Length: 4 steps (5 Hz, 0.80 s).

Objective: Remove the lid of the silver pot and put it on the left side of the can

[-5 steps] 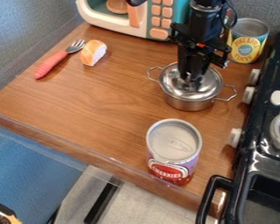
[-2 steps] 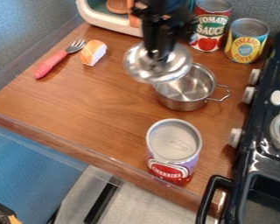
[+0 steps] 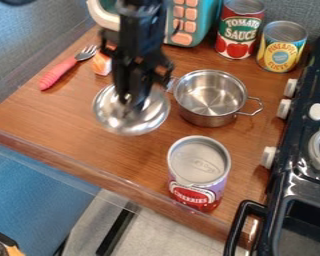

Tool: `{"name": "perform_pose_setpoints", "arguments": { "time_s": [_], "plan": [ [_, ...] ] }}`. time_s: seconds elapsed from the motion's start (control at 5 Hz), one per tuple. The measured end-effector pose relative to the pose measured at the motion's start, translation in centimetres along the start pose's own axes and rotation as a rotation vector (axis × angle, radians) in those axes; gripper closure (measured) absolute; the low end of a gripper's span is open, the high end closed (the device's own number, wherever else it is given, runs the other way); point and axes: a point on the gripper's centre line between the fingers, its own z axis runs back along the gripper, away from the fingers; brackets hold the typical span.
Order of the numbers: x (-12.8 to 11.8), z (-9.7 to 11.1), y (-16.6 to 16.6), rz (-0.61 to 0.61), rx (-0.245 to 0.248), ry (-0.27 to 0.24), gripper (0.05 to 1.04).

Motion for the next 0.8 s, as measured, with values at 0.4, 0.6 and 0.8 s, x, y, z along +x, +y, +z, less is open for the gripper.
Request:
{"name": "perform_pose_setpoints", "arguments": {
  "time_s": [0.4, 0.6, 0.8],
  "plan": [
    [-1.1, -3.6, -1.2, -0.030, 0.000, 0.073, 0.800],
    [-1.1, -4.0, -2.2, -0.033, -0.035, 0.065, 0.760],
    [-1.3, -3.8, -2.9, -0.054, -0.032, 0.080, 0.468]
  ]
}}
